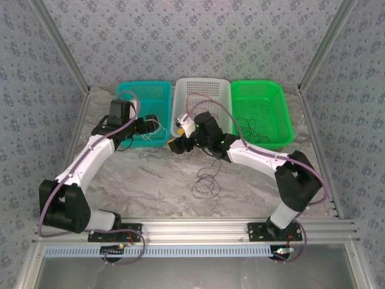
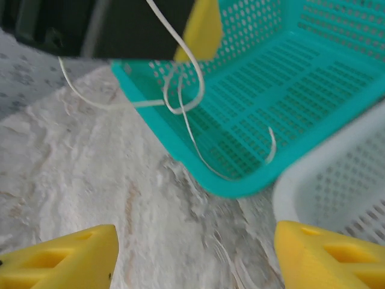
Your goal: Untangle the cables
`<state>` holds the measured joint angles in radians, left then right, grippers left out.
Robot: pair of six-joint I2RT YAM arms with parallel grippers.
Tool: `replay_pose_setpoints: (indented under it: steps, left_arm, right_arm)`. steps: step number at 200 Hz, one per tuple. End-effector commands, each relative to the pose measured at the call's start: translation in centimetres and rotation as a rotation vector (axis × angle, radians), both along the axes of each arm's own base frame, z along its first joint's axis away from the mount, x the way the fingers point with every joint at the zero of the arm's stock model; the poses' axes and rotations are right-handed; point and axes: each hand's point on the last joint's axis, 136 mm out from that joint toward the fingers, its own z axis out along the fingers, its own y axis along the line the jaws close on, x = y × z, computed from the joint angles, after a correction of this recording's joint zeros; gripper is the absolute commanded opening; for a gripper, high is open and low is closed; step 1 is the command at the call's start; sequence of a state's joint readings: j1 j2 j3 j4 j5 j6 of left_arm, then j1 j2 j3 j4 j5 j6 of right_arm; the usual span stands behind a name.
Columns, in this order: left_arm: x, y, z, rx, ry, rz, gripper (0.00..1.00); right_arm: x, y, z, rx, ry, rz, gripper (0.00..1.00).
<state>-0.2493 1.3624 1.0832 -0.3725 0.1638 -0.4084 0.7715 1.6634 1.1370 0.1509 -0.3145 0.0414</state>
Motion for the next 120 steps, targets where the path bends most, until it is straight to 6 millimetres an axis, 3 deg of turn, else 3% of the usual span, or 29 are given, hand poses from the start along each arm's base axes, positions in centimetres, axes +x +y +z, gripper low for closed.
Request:
replay_pose_setpoints:
  steps: [1,46,91,120]
  left_arm:
    - [-1.0,-0.8,1.0,-0.031,-0.010,-0.037,0.86]
    - [-1.5,-0.8,1.7,-0.039,-0.025,-0.037,0.86]
    - [-1.5,-1.0,2.2,-0.067,-0.033,-0.037,0.86]
    - [-1.7,-1.3,2.4,-0.087,-0.032,-0.043,0.85]
  right_arm:
    - [0.9,2.7,4.8,0.158,-0.083,0.074,0.71]
    - [2.1,5.0,5.3,0.237,-0.079,0.106,0.69]
    - [3.3,6.4,4.4,0.243,-0.059,0.110,0.64]
    - [3.8,7.1,4.7,0.272,-0.072,0.113,0.50]
